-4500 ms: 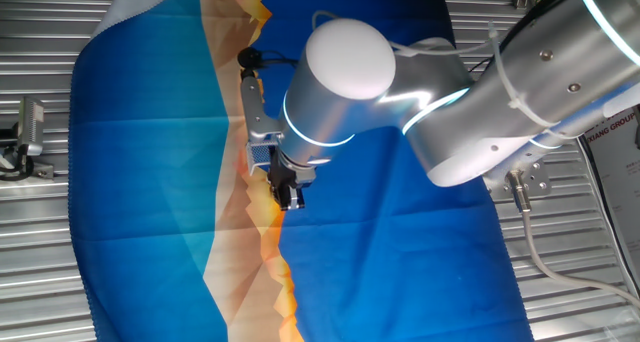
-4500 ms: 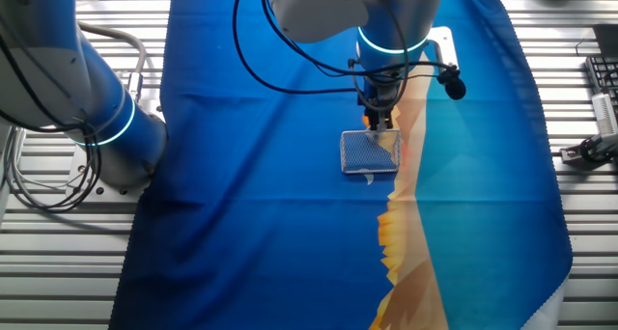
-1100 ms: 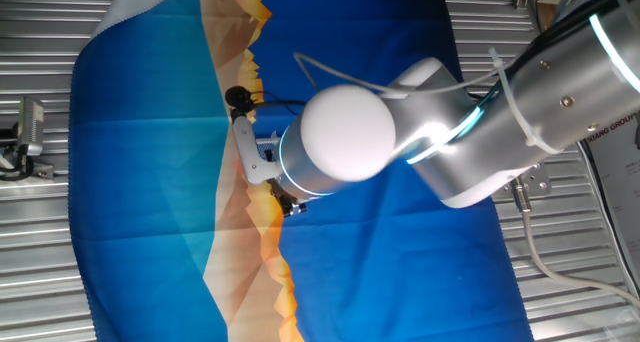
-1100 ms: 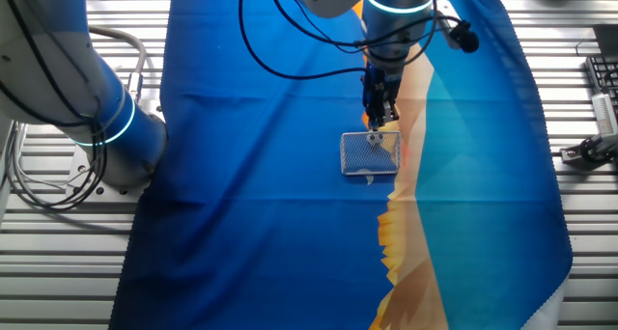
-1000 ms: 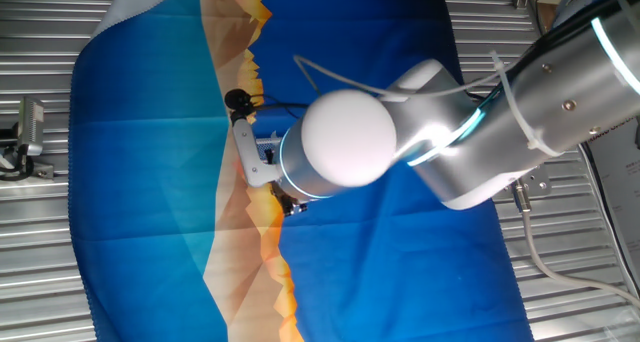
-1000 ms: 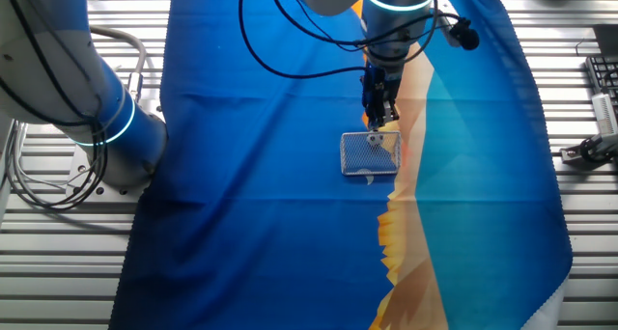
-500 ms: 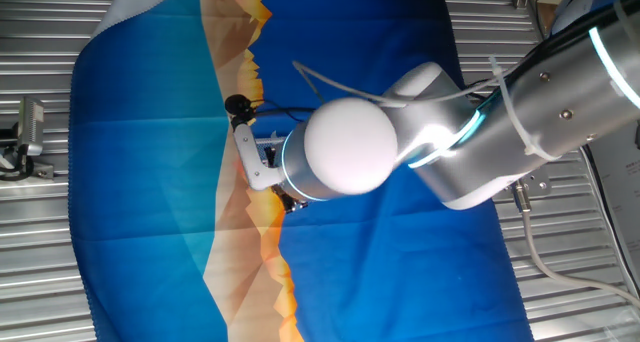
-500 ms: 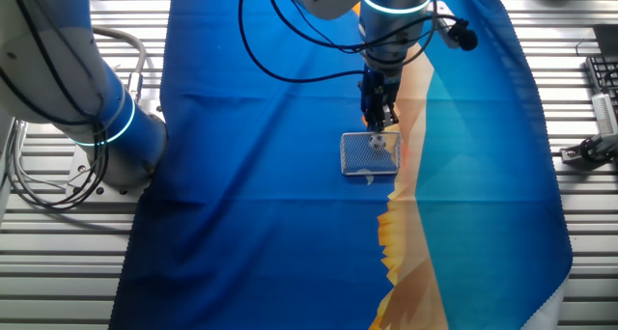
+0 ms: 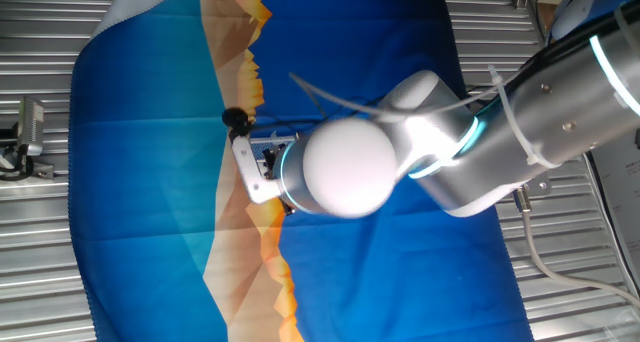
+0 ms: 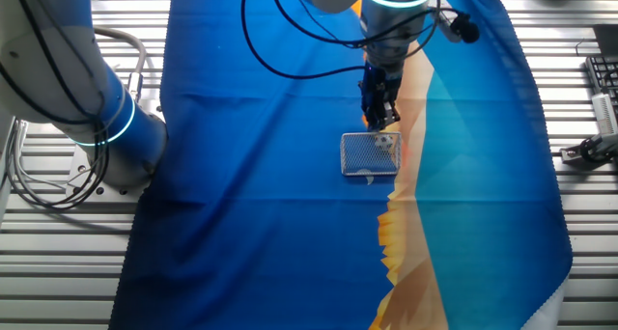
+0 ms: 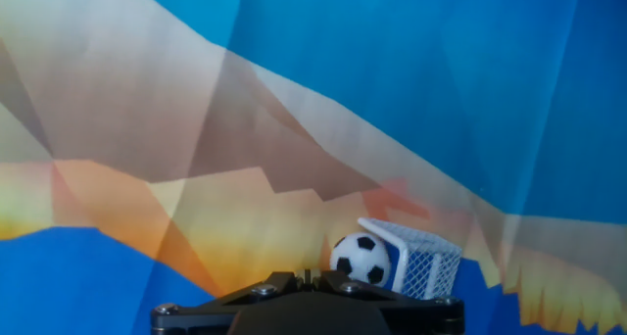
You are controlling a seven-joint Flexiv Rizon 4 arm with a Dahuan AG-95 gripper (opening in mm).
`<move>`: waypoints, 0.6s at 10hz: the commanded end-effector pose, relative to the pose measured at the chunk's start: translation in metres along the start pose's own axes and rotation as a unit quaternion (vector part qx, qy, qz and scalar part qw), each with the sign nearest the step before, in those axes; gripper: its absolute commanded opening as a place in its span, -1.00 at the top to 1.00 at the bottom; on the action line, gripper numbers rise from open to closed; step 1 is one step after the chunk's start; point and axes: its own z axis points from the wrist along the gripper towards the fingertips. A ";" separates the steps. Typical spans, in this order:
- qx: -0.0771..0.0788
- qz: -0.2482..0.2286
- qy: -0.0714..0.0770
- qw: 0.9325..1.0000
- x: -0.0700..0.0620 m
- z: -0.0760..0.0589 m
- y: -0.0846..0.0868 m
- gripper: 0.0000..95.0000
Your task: Push the soccer ball into the goal
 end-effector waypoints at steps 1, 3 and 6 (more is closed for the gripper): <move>-0.001 -0.004 0.001 1.000 -0.002 -0.003 -0.001 1.00; -0.003 -0.009 0.004 1.000 -0.007 -0.006 -0.002 1.00; -0.008 -0.008 -0.001 1.000 -0.008 -0.006 -0.002 1.00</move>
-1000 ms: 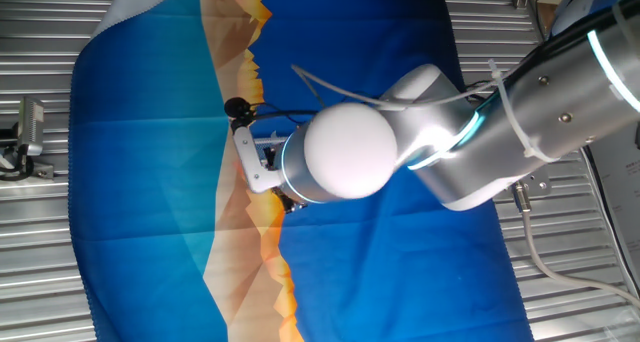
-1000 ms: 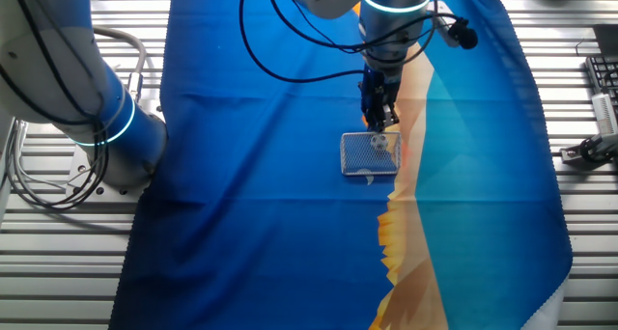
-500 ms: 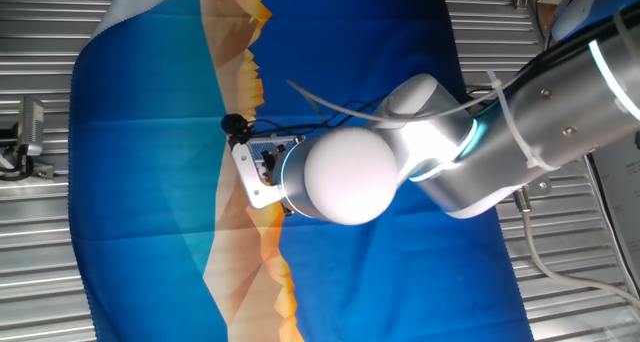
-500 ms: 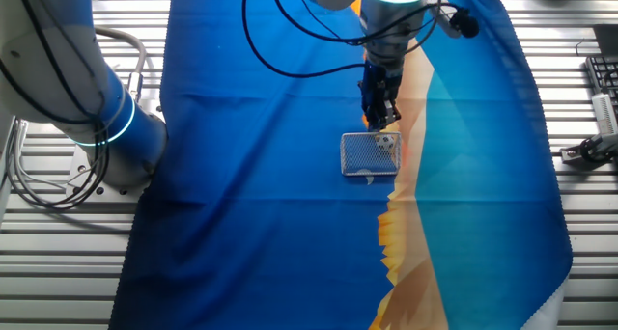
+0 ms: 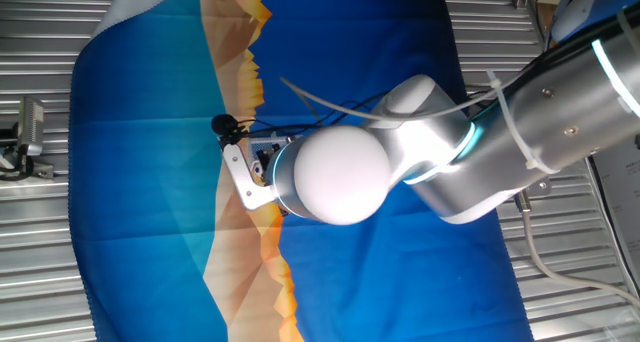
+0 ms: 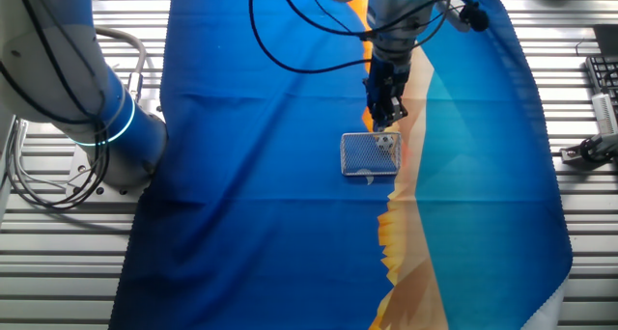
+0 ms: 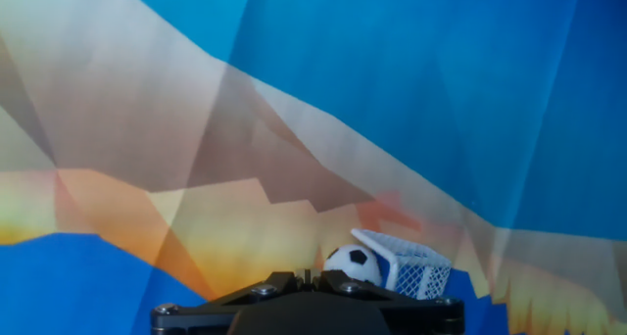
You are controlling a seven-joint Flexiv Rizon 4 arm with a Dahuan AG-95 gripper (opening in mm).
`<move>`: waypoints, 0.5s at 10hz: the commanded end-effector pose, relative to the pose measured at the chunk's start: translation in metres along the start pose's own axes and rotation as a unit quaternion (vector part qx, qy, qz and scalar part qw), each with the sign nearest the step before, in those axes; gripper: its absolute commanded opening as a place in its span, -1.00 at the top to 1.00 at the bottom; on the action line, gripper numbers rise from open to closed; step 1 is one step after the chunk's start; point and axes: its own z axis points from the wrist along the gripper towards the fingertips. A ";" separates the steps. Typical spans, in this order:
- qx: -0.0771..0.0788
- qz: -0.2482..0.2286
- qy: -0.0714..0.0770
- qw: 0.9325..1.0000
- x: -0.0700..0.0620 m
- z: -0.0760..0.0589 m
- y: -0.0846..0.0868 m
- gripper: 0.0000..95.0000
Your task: Push the soccer ball into the goal
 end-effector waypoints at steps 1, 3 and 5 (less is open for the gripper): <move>0.001 0.000 -0.002 1.000 -0.001 0.001 0.000 1.00; 0.001 0.000 -0.003 1.000 -0.003 0.002 0.000 1.00; 0.001 0.000 -0.004 1.000 -0.006 0.002 -0.001 1.00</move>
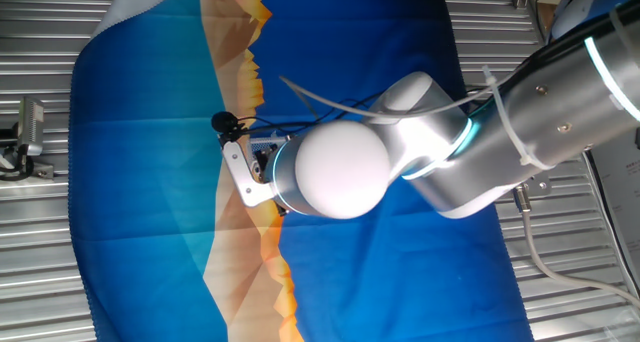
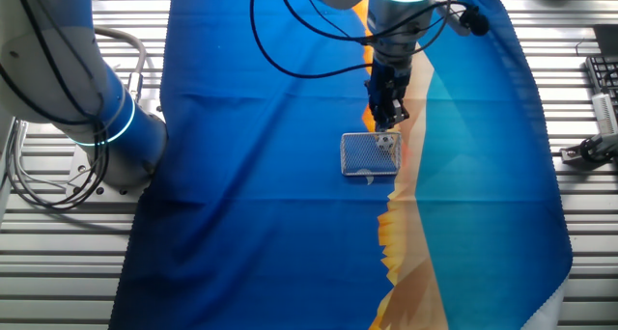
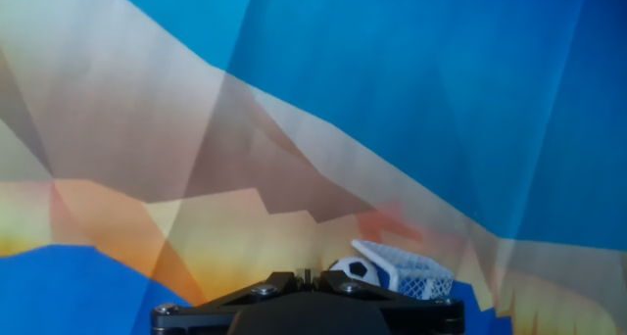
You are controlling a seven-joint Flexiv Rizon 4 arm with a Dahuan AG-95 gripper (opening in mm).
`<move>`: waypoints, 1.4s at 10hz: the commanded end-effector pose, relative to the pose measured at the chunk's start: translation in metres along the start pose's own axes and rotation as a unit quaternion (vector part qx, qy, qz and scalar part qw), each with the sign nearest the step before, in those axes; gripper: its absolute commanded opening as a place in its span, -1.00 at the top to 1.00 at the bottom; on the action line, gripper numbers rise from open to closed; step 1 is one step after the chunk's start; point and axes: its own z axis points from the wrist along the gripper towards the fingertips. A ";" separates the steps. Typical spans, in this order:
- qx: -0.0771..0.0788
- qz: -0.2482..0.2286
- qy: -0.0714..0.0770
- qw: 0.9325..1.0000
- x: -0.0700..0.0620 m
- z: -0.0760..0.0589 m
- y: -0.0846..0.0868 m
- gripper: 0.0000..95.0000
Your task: Push the soccer ball into the goal
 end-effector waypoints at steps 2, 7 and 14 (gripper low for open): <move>0.002 0.001 -0.001 1.000 -0.002 0.003 0.000 1.00; 0.019 -0.020 0.001 1.000 0.002 0.005 -0.007 1.00; 0.039 -0.038 0.005 0.999 0.002 0.005 -0.013 1.00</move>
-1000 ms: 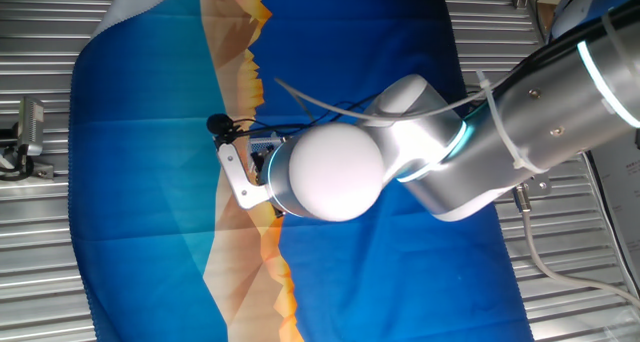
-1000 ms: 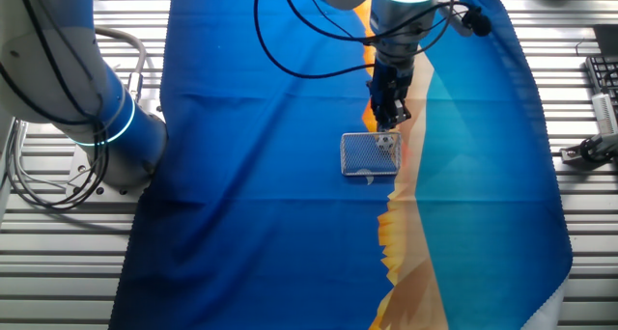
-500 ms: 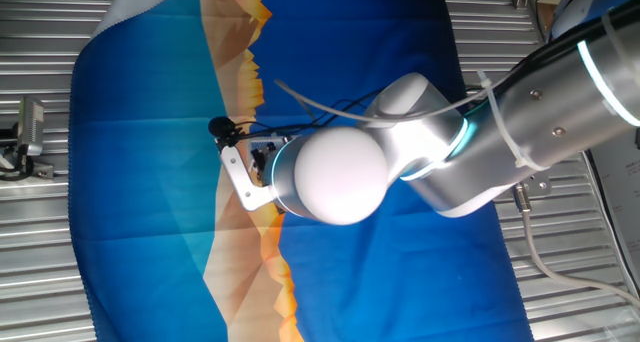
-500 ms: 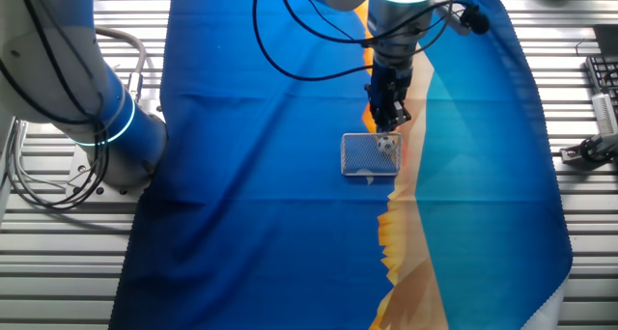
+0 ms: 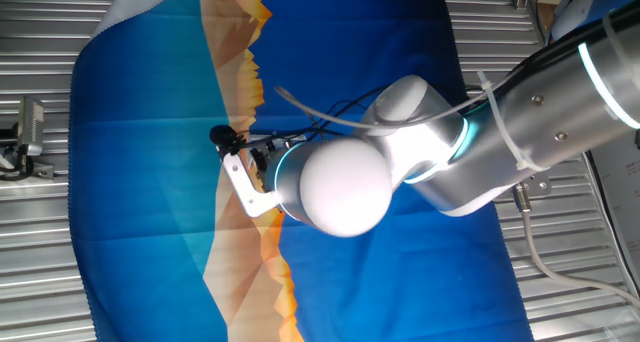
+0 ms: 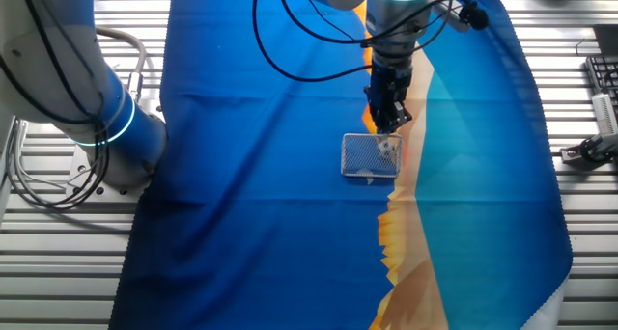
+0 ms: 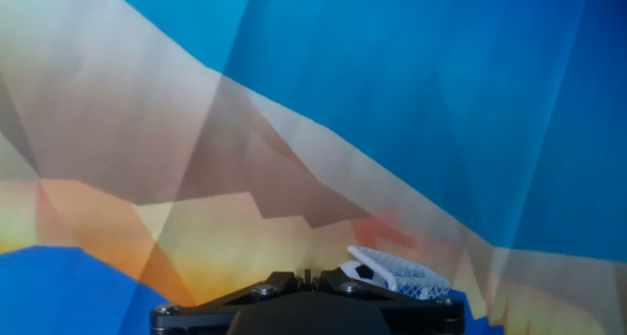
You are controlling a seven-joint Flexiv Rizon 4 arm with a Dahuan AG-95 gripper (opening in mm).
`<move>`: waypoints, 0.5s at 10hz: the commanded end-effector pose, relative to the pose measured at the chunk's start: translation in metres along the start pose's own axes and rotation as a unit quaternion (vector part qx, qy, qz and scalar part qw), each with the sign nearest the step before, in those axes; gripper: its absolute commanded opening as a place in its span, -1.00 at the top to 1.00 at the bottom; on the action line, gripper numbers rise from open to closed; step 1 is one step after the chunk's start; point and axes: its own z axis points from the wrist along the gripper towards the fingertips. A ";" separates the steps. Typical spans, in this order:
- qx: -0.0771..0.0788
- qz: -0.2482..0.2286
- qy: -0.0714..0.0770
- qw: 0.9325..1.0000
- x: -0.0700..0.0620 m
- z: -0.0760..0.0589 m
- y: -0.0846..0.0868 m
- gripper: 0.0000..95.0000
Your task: Push the soccer ball into the goal
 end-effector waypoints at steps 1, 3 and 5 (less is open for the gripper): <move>-0.011 0.003 0.000 1.000 0.000 -0.002 0.001 1.00; -0.060 0.039 -0.007 0.997 0.000 -0.002 0.002 1.00; -0.111 0.081 -0.014 0.990 0.001 -0.004 0.004 1.00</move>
